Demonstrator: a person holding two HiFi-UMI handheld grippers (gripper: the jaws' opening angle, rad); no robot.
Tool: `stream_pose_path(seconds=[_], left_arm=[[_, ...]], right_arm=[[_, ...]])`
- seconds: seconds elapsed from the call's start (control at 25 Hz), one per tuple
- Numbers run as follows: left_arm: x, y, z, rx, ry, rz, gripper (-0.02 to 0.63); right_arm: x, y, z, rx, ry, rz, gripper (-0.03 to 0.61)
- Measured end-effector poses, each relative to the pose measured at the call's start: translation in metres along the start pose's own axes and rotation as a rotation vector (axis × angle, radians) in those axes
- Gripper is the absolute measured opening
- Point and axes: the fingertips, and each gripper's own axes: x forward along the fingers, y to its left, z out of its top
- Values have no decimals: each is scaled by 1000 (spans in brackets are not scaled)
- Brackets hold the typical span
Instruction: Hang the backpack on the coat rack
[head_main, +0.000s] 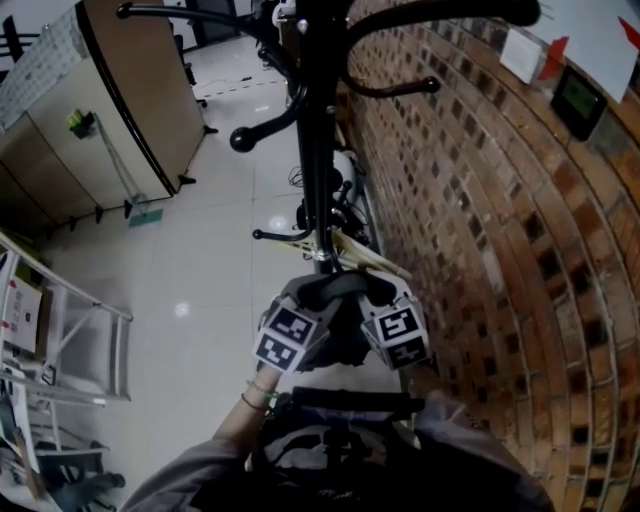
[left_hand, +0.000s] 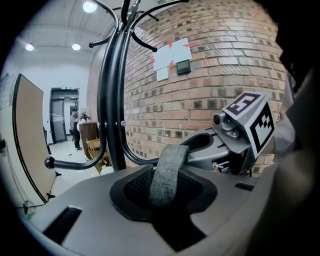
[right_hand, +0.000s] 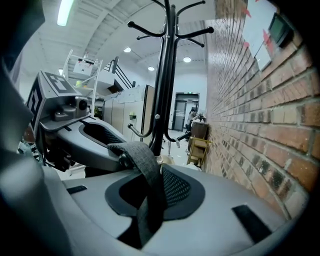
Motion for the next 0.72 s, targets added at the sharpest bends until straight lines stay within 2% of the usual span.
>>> stream_pose_path(seconds=[0.36,0.44,0.6,0.72], left_arm=[[14,20,-18,-55,41,40,126],[18,24,-20,-70,36,35,126],[27,30,-23,-111,21,13,126],[31,33,-23,-107,13,-3,127]], right_arm=[[33,-1,-5,6,12,64,72],[39,-3,-5,19,7,68,72],[56,-11,-14,-18,2,77,74],[59,-13,-14,1,-9,74,75]])
